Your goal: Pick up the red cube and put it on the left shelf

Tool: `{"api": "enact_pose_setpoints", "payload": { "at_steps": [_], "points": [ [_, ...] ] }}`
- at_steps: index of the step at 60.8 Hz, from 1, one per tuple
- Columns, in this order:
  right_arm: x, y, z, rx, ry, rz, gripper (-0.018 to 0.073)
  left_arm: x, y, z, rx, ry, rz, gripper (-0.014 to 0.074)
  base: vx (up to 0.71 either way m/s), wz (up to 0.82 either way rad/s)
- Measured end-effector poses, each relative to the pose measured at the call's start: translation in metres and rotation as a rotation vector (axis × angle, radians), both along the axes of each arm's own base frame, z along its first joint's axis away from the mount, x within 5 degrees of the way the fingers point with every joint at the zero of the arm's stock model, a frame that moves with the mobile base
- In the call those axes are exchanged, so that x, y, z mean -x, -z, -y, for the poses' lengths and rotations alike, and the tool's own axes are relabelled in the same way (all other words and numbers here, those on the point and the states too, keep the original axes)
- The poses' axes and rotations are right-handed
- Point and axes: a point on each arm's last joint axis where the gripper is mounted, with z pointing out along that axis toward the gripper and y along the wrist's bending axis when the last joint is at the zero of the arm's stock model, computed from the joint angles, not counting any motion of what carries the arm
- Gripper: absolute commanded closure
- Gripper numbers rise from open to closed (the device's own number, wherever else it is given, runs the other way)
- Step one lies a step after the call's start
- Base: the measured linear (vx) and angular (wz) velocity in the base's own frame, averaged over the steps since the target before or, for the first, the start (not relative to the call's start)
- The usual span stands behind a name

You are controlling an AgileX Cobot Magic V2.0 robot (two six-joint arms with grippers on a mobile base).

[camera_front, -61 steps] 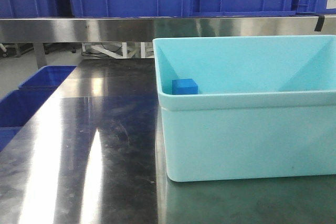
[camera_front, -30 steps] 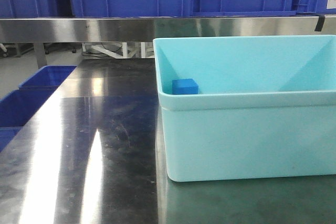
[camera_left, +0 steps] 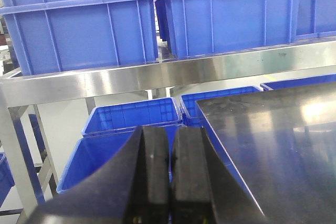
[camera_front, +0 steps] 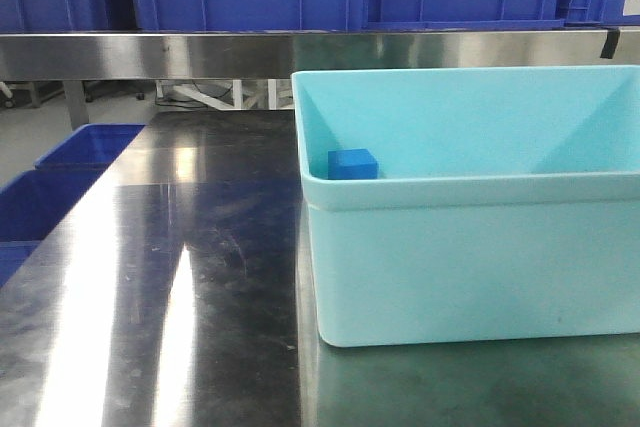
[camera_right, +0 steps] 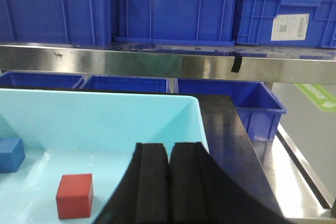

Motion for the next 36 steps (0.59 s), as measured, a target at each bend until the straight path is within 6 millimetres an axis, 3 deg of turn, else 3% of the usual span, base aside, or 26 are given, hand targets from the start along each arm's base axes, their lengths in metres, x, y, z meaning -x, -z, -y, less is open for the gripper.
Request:
{"api": "enact_pose_setpoints", "payload": {
  "at_steps": [14,24,30,36],
  "points": [
    [-0.058,-0.067,-0.010,-0.015,-0.046,-0.132,0.0506,0.000,0.000,0.000,0.000,0.000,0.000,0.0491,0.00,0.00],
    [-0.106,-0.085,-0.032,0.005,-0.124,-0.279,0.0475,0.000,0.000,0.000,0.000,0.000,0.000,0.0491,0.00,0.00],
    [-0.134,-0.077,-0.050,0.033,-0.169,-0.413,0.0340,0.000,0.000,0.000,0.000,0.000,0.000,0.0491,0.00,0.00],
    [-0.153,-0.066,-0.067,0.062,-0.206,-0.515,0.0067,0.000,0.000,0.000,0.000,0.000,0.000,0.0491,0.00,0.00]
  ]
}}
